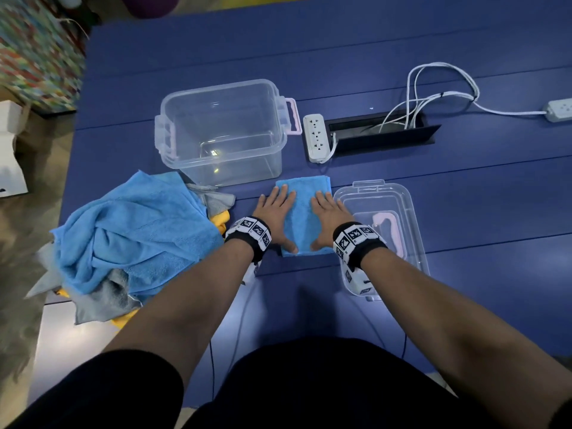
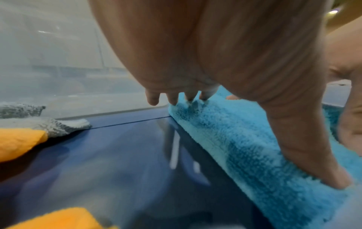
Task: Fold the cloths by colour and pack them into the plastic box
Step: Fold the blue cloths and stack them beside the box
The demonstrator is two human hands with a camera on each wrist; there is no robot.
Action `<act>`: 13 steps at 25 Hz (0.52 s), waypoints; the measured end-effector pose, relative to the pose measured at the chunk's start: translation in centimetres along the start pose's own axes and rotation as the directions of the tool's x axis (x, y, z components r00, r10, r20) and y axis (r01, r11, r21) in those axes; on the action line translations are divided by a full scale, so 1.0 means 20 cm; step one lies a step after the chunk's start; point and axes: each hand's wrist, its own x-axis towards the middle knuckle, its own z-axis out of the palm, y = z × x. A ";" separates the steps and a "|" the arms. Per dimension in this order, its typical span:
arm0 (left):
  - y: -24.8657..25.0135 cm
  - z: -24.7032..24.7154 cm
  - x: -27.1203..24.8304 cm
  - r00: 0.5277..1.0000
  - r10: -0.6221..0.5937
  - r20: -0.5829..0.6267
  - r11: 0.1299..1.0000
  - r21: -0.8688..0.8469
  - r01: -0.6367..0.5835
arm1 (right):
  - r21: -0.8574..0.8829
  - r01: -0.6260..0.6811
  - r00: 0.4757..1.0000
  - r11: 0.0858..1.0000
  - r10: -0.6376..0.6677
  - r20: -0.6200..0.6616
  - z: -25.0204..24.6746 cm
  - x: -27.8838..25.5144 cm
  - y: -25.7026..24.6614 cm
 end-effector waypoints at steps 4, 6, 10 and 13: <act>-0.11 0.05 -0.19 0.977 -0.113 -0.181 0.967 -0.248 0.066 | 0.215 0.030 0.938 0.976 0.047 -0.344 0.06 -0.11 -0.08; -0.19 0.10 -0.32 0.940 -0.182 -0.288 0.950 -0.297 0.092 | 0.277 0.096 0.916 0.956 0.024 -0.401 0.13 -0.18 -0.16; -0.28 0.18 -0.58 0.763 -0.293 -0.576 0.926 -0.371 0.076 | 0.268 0.173 0.952 0.948 -0.091 -0.292 0.29 -0.29 -0.40; -0.35 0.20 -0.77 0.647 -0.377 -0.663 0.911 -0.391 0.129 | 0.148 0.161 0.984 0.976 -0.147 -0.103 0.45 -0.34 -0.55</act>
